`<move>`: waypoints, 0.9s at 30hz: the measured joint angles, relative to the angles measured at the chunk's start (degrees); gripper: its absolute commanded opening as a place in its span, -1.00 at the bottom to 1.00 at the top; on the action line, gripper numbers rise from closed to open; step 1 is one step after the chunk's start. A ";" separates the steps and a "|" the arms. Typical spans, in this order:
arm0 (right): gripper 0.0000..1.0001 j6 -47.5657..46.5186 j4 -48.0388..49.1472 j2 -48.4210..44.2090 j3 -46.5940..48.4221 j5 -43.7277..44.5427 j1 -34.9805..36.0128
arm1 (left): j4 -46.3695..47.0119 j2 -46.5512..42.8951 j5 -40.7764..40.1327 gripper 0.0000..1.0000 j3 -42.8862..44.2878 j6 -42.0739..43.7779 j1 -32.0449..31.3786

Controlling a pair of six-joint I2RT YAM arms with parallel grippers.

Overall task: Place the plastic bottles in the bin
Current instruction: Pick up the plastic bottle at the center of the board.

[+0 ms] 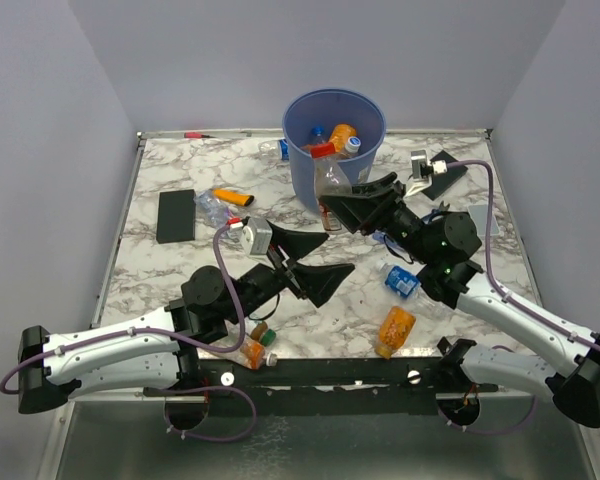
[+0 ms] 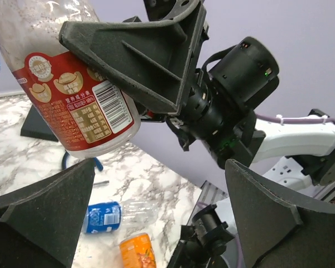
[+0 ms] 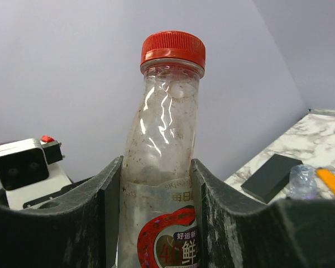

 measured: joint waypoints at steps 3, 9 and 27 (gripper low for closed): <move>-0.41 1.99 3.30 0.55 -0.46 -1.90 -0.11 | 1.40 -0.07 0.44 0.92 0.02 -1.25 0.09; -0.41 4.90 8.28 1.38 -1.46 -4.87 -0.17 | 1.66 -0.07 1.81 0.63 0.02 -2.60 0.81; -0.37 7.91 11.34 0.17 -3.80 -10.73 -0.15 | 2.49 -1.16 -2.43 0.88 1.01 -2.97 4.39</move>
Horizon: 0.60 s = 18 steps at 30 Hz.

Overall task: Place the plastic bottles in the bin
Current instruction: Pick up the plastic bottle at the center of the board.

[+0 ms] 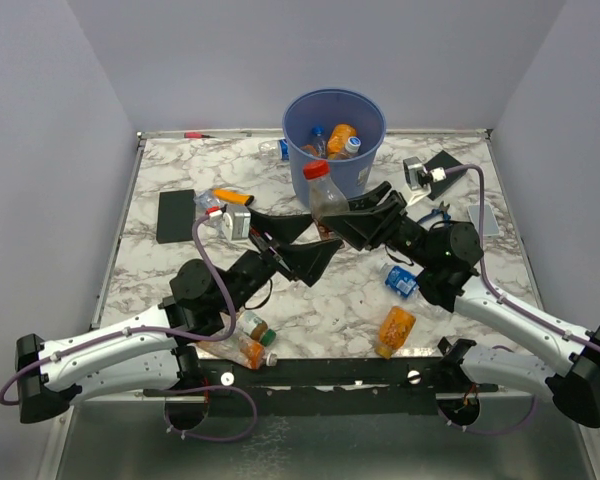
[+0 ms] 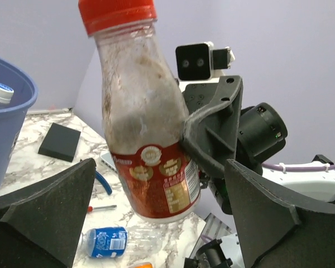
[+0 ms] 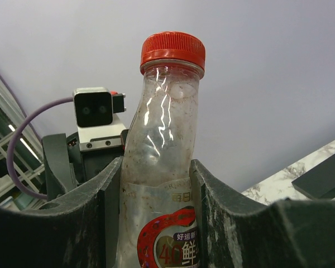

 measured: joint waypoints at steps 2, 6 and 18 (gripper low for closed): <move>-0.37 0.55 0.22 0.04 -0.20 -0.42 0.00 | 0.00 0.50 -0.02 0.80 0.85 0.48 0.00; -0.37 1.57 0.98 0.35 -0.37 -0.61 0.00 | -0.13 2.97 1.57 0.64 3.37 1.25 0.09; -0.37 4.17 4.85 0.46 -0.74 -0.74 0.00 | 0.81 6.51 8.31 0.77 4.68 0.15 0.52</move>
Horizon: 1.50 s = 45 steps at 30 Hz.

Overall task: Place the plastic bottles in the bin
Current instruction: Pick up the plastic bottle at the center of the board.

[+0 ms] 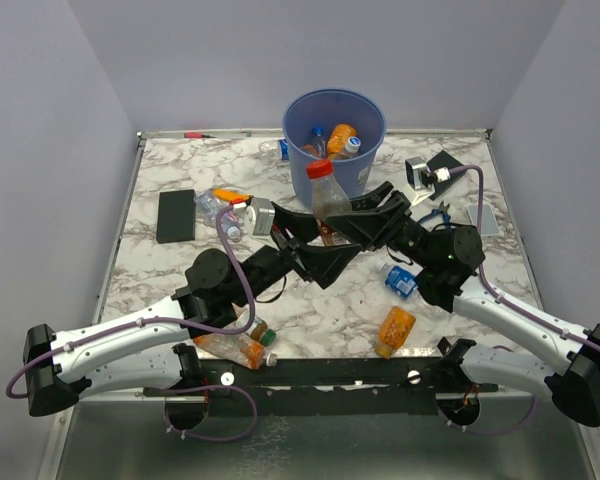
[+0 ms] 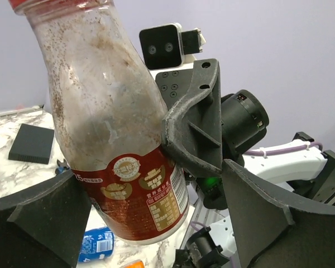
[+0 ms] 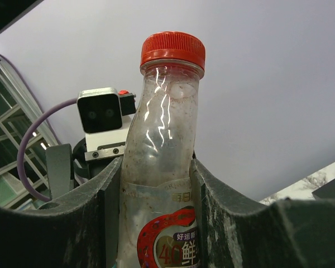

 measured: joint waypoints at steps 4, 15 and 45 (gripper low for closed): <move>-0.37 0.44 0.59 -0.04 0.00 0.00 0.00 | -0.04 -0.35 0.74 0.69 0.00 0.02 0.00; -0.37 0.72 1.11 -1.77 0.11 0.28 0.11 | -0.76 -1.73 3.26 0.84 -0.96 -0.26 -0.07; -0.36 1.18 1.55 -0.98 0.61 0.33 0.11 | -1.38 0.04 2.97 -0.09 -0.57 -0.85 -0.04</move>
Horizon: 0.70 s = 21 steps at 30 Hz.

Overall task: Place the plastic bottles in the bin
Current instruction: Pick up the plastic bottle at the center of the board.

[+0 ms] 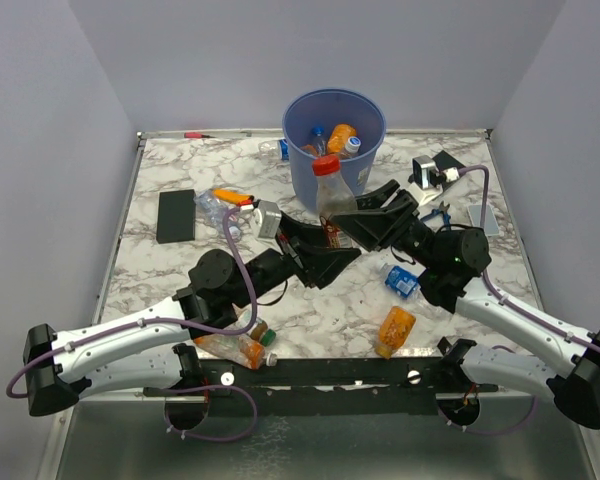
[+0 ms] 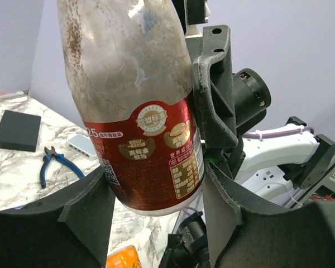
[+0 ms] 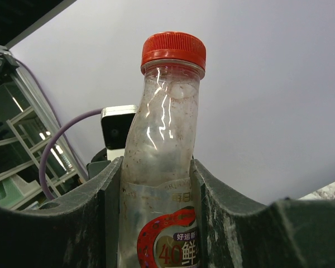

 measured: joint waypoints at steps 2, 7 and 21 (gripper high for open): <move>-0.30 -0.07 0.00 -0.09 0.00 0.00 0.00 | -0.11 -0.22 -0.20 -0.28 0.00 -0.31 -0.02; 0.17 -0.63 -0.81 -0.55 -0.02 -0.02 0.02 | -0.52 -0.44 -0.33 -0.48 0.00 -0.42 -0.02; 0.80 -10.84 -27.06 -4.24 10.01 -0.83 0.00 | -0.52 -3.43 -0.83 -0.75 -1.14 0.28 -0.17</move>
